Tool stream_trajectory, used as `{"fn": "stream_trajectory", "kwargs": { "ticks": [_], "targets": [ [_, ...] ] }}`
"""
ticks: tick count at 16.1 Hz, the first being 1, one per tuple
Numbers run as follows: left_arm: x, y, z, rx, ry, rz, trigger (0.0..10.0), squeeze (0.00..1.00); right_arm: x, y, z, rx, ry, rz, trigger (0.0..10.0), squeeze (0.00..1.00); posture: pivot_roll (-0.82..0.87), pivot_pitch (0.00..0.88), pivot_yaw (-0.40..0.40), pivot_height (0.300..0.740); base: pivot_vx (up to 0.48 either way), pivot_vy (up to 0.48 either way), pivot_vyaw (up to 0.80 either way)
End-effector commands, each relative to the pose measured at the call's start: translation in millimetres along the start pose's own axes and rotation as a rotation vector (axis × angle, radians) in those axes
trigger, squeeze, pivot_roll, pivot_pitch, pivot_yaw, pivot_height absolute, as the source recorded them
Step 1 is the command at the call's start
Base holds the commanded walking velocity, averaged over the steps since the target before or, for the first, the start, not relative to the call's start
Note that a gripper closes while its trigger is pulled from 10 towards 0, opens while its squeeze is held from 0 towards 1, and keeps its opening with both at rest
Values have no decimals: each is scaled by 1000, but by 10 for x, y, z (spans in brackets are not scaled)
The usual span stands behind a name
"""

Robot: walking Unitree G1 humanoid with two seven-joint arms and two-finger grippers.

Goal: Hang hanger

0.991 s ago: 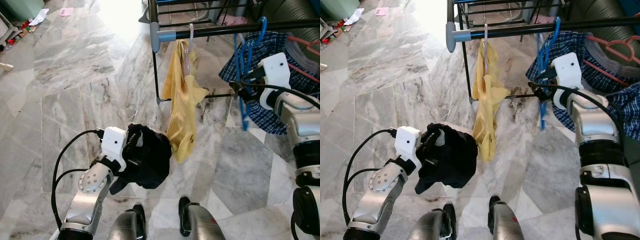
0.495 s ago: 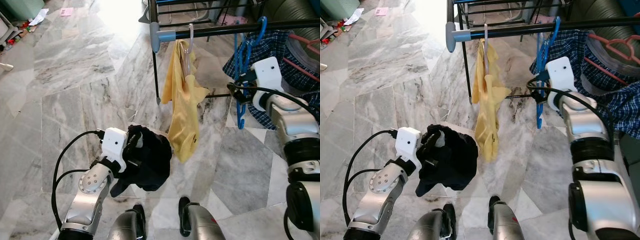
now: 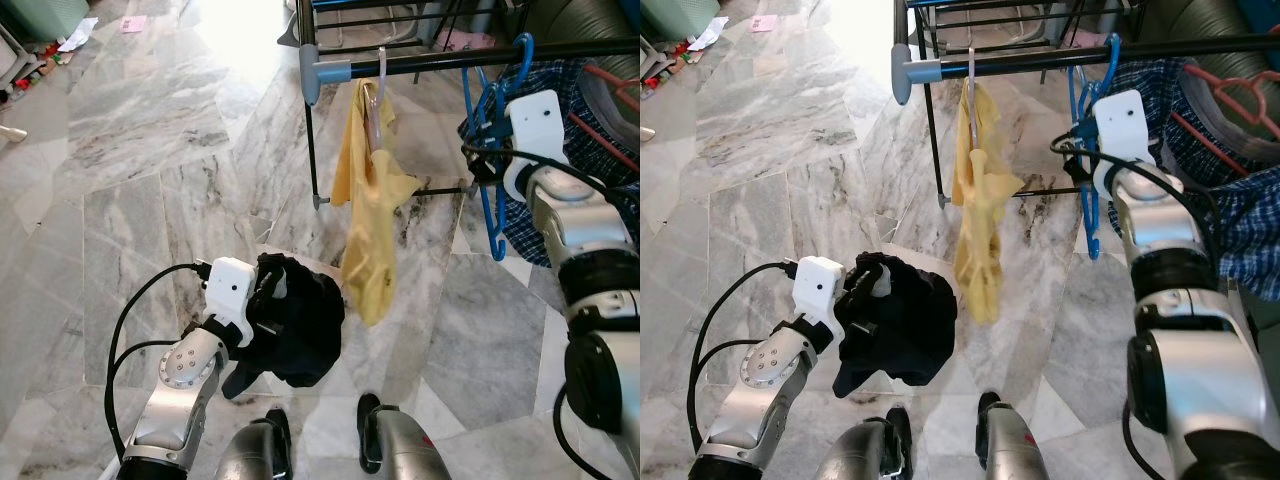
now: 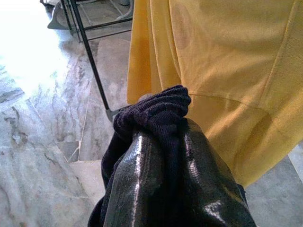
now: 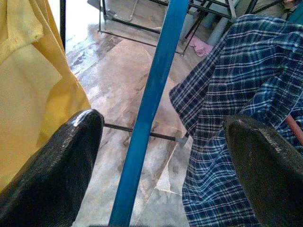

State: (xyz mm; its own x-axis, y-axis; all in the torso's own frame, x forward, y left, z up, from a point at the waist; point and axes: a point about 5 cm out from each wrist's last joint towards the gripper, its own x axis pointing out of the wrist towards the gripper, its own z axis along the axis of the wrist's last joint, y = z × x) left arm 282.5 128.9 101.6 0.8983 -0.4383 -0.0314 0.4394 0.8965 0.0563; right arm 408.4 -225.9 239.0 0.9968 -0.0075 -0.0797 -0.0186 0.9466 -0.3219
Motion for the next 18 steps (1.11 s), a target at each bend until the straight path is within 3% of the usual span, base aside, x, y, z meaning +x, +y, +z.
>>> {"fn": "stream_trajectory", "kwargs": {
  "ticks": [1,4,10,18],
  "targets": [
    [-34,5,-42,8,16,-2,10000,0,16,29,-13,29,8,-11,118,0,-62,294,83,740,0,0,0],
    [-39,9,-48,9,20,-2,10000,0,40,119,-69,73,36,-33,0,0,-59,292,84,740,0,0,0],
    [-25,-5,-62,10,31,-13,10000,0,49,264,-174,74,62,-13,0,0,-61,290,89,740,0,0,0],
    [-23,-17,-76,11,39,-18,10000,0,29,202,-252,58,75,-57,0,0,-61,290,92,740,0,0,0]
  ]
}}
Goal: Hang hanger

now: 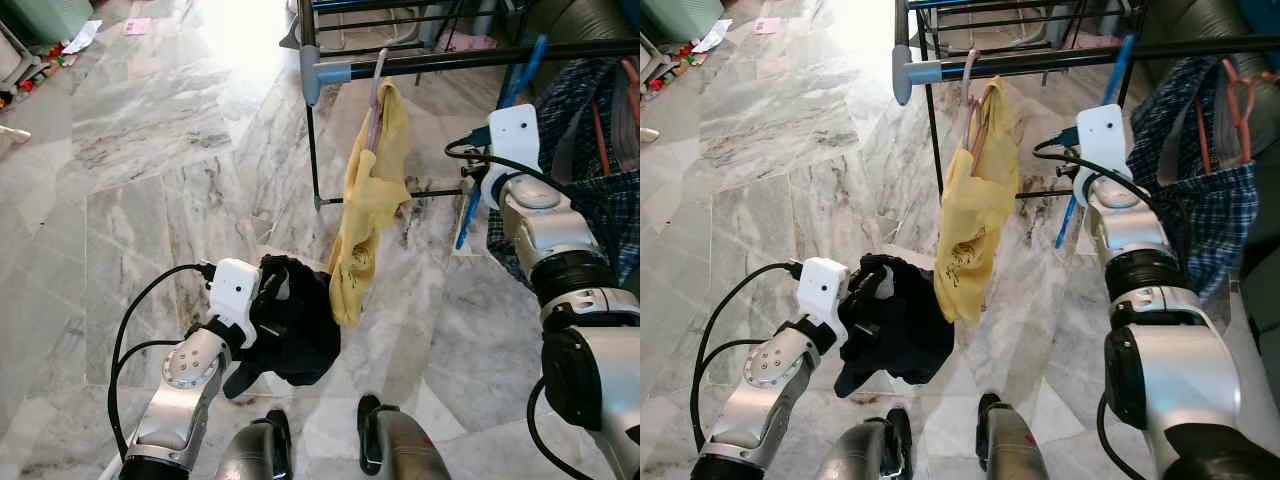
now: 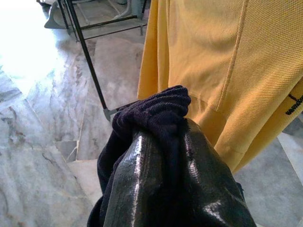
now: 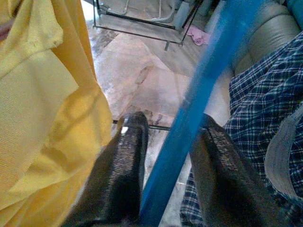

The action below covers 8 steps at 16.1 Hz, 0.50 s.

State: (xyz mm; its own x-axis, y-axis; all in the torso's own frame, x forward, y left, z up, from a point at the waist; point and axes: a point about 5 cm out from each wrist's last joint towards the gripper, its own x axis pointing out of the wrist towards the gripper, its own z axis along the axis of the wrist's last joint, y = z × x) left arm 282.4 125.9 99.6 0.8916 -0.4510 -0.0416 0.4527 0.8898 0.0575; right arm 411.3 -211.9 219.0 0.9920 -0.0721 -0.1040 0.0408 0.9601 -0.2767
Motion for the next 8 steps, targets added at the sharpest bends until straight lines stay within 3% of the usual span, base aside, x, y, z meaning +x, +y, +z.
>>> {"fn": "stream_trajectory", "kwargs": {
  "ticks": [1,8],
  "targets": [
    [-35,11,-60,9,31,-4,10000,0,-14,-6,-119,4,33,-4,0,0,-63,290,93,740,0,0,0],
    [3,-15,-70,14,42,-22,10000,0,-99,-88,-257,-35,25,41,0,0,-77,287,109,740,0,0,0]
  ]
}}
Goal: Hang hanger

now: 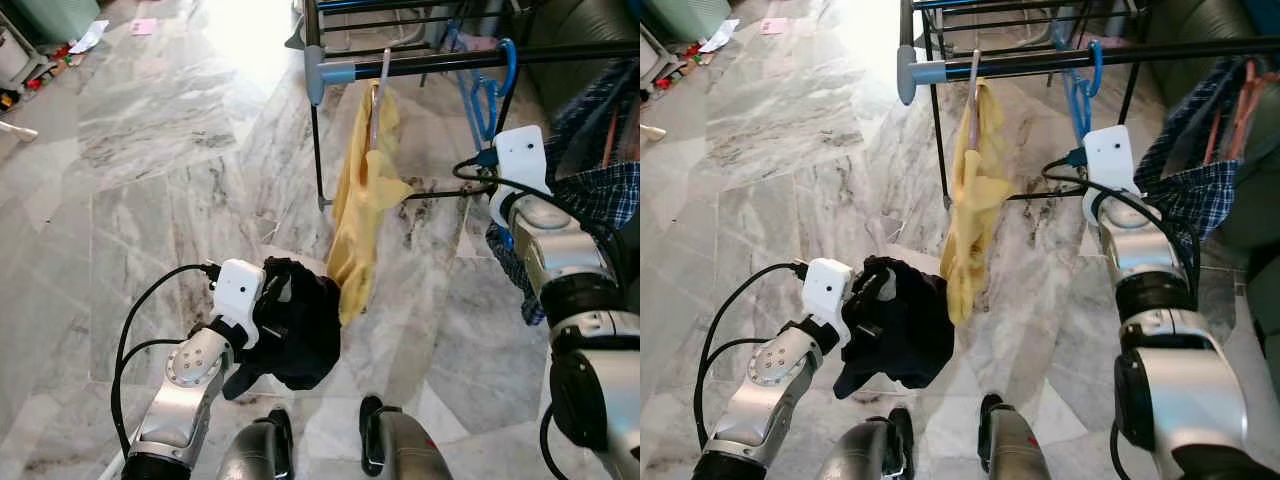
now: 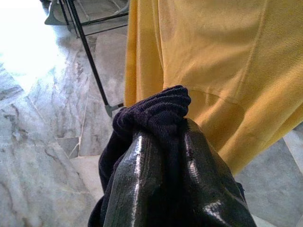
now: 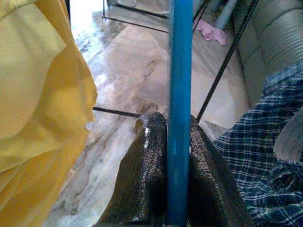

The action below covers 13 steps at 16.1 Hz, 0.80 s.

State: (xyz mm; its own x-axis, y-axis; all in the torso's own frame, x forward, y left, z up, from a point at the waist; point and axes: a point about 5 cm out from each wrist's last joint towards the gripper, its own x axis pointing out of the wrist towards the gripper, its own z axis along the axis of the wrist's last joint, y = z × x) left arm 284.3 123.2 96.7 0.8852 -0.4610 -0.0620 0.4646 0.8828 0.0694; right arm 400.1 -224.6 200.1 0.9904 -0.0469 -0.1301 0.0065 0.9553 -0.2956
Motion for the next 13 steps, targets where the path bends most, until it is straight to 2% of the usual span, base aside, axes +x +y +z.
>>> {"fn": "stream_trajectory", "kwargs": {
  "ticks": [1,8,9,10,11,13],
  "targets": [
    [-23,1,-45,2,22,-11,10000,0,-26,-19,-40,-14,6,10,0,0,-78,286,110,740,0,0,0],
    [0,-3,-55,10,32,-19,10000,0,-98,-103,-28,-101,-13,5,196,0,-83,281,112,740,0,0,0],
    [-1,2,-61,13,37,-16,10000,0,-120,-98,-30,-139,-9,9,1608,0,-82,280,111,740,0,0,0],
    [-1,5,-65,15,40,-14,10000,0,-126,-92,-43,-151,-4,12,4314,0,-82,280,112,740,0,0,0],
    [-2,6,-71,17,42,-15,10000,0,-131,-85,-72,-167,4,10,10000,0,-82,280,113,740,0,0,0],
    [-3,7,-74,18,44,-17,10000,0,-132,-85,-93,-182,10,3,10000,0,-81,280,116,740,0,0,0]
  ]
}}
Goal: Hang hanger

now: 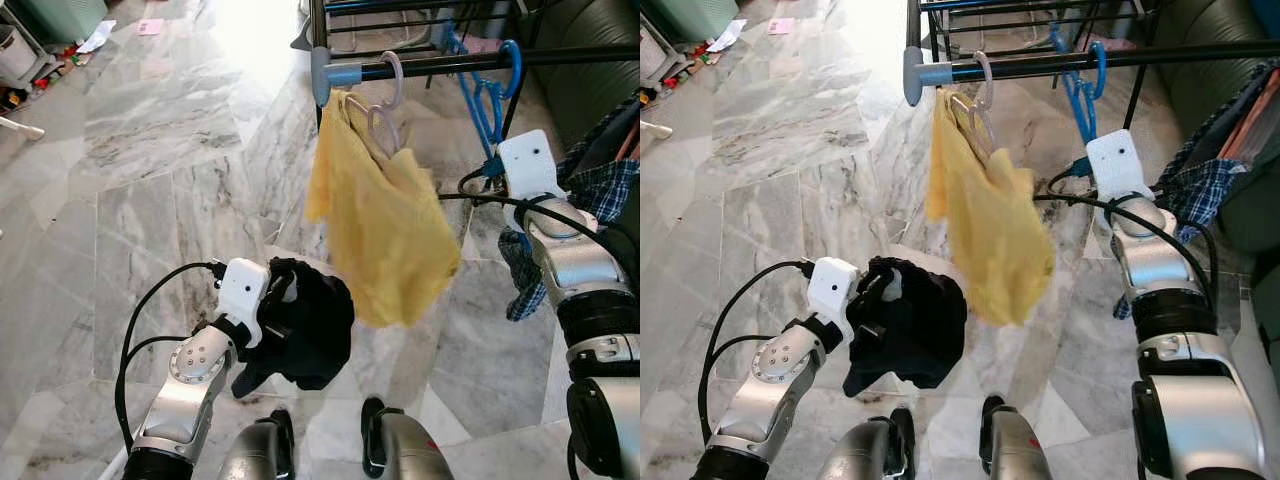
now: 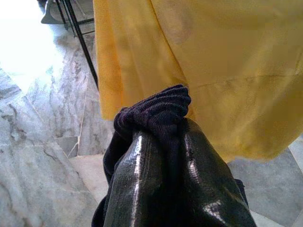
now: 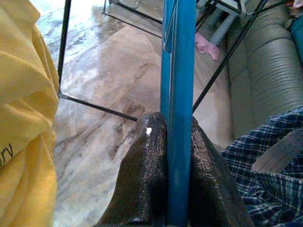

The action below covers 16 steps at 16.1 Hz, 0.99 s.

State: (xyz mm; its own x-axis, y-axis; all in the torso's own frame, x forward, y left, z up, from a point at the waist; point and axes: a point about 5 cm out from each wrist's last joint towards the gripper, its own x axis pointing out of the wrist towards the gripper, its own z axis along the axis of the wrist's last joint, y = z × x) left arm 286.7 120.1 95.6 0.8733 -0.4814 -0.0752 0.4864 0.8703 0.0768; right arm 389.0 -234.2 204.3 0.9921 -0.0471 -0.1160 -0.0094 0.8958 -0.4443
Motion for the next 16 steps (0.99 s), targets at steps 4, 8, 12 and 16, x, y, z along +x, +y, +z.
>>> {"fn": "stream_trajectory", "kwargs": {
  "ticks": [4,8,12,16],
  "targets": [
    [-25,26,-62,13,33,3,10000,0,-47,-36,-129,-82,48,-32,10000,0,-82,277,119,740,0,0,0],
    [-7,18,-66,14,34,1,10000,0,-80,-137,-187,-120,60,-90,10000,0,-88,268,119,740,0,0,0],
    [7,-2,-72,11,32,-5,10000,0,-106,-168,-232,-98,66,-110,10000,1000,-94,266,120,740,0,0,0],
    [4,-13,-90,10,37,-7,10000,0,-84,-212,-226,-119,74,-124,10000,75,-96,268,115,740,0,0,0]
  ]
}}
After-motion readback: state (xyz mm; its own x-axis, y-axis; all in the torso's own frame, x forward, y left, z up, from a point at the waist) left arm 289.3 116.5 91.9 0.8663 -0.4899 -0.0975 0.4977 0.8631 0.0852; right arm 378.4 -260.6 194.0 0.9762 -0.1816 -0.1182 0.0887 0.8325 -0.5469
